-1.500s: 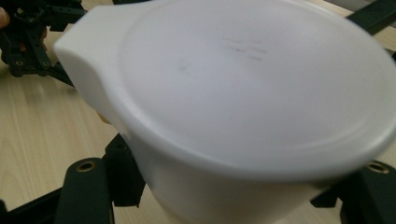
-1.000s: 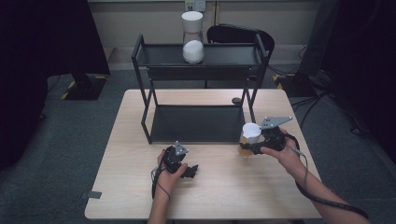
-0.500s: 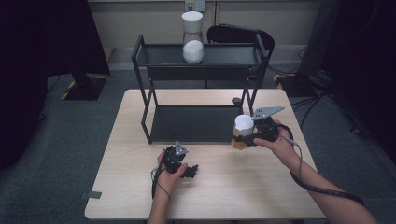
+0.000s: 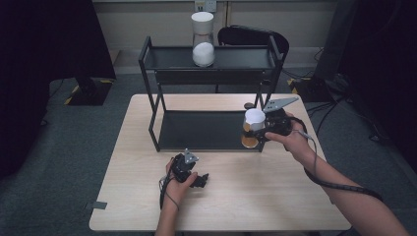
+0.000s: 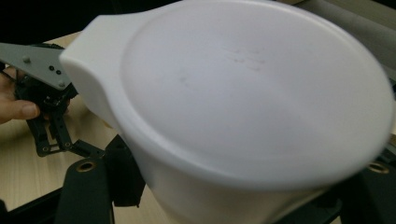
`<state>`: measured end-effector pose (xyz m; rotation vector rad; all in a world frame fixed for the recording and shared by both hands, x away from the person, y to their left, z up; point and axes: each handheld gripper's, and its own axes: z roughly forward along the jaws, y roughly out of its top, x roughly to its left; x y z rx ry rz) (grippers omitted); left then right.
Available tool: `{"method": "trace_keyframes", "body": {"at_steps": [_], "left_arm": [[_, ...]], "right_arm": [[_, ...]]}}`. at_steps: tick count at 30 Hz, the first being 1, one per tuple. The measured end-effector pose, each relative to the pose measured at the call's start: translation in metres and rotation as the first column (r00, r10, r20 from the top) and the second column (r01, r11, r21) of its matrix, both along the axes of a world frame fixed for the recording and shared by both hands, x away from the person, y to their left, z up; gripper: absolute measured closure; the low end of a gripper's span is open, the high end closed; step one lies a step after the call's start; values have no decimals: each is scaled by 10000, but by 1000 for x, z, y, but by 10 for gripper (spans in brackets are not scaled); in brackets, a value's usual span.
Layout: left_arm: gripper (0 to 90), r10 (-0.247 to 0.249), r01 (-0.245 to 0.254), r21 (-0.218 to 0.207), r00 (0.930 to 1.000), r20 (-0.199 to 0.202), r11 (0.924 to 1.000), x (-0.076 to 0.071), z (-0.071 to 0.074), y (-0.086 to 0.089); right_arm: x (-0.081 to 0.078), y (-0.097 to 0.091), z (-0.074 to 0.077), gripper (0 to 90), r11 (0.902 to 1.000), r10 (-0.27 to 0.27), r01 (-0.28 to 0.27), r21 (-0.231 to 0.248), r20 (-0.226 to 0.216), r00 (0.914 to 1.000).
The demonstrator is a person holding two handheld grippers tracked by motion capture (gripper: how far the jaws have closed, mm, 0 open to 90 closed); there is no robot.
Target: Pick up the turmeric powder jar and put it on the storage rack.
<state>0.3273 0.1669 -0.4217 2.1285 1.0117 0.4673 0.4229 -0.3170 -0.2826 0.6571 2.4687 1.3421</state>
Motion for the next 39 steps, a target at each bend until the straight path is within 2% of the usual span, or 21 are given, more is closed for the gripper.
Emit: {"method": "trace_keyframes", "body": {"at_steps": [14, 39], "left_arm": [[0, 0, 0, -1, 10000, -2, 10000, 0, 0, 0], [0, 13, -13, -21, 10000, -3, 10000, 0, 0, 0]], "right_arm": [[13, 12, 26, 304, 9998, 135, -134, -175, 73, 9999], [28, 28, 74, 304, 9992, 397, -396, -72, 169, 9991]]}}
